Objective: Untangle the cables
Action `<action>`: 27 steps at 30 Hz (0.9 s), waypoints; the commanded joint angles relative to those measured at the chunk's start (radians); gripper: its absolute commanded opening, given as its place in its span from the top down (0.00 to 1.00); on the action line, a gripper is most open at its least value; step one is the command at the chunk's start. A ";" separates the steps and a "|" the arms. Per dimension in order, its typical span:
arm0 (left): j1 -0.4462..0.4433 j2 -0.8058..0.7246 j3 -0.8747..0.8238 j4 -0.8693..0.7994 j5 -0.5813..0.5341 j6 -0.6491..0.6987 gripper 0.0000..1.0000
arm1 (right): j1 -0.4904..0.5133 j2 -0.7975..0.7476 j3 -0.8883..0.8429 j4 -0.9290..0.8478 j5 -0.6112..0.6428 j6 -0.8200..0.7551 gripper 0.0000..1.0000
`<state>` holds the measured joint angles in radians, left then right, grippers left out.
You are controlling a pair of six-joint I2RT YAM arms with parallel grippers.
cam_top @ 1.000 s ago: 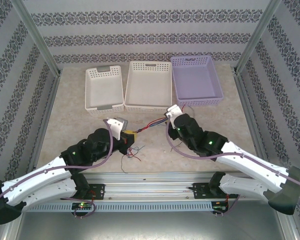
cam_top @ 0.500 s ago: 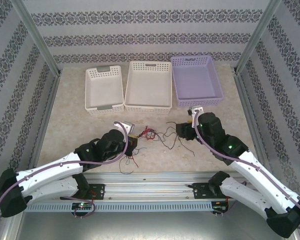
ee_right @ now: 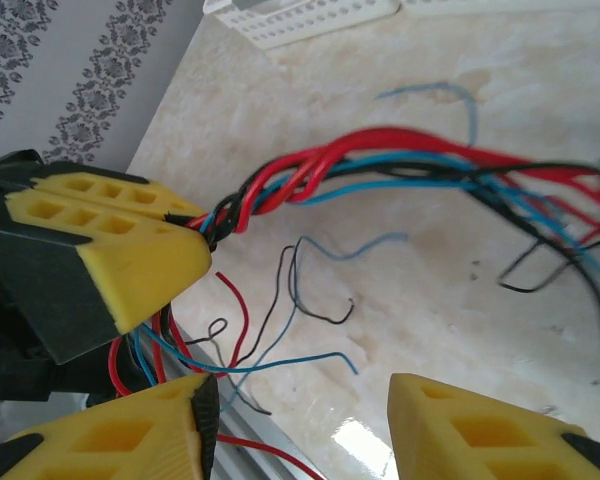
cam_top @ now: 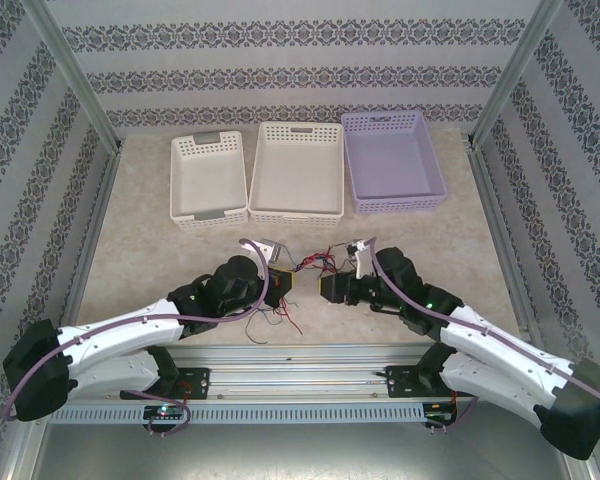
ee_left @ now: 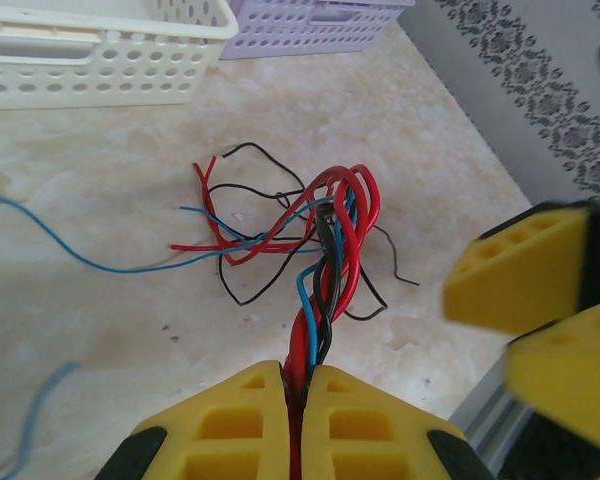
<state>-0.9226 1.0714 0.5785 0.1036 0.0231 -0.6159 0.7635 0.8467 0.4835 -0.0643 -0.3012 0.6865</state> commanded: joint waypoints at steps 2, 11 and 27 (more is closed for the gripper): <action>0.001 -0.004 -0.017 0.139 0.040 -0.065 1.00 | 0.022 -0.005 -0.056 0.236 0.031 0.074 0.54; 0.000 -0.022 -0.069 0.298 0.048 -0.175 1.00 | 0.088 0.039 -0.134 0.498 -0.017 0.058 0.51; 0.000 -0.007 -0.072 0.382 0.064 -0.240 1.00 | 0.212 0.139 -0.146 0.484 0.106 -0.082 0.66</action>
<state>-0.9226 1.0698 0.5087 0.4099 0.0757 -0.8360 0.9668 0.9916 0.3325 0.3950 -0.2428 0.6411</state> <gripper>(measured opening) 0.066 0.372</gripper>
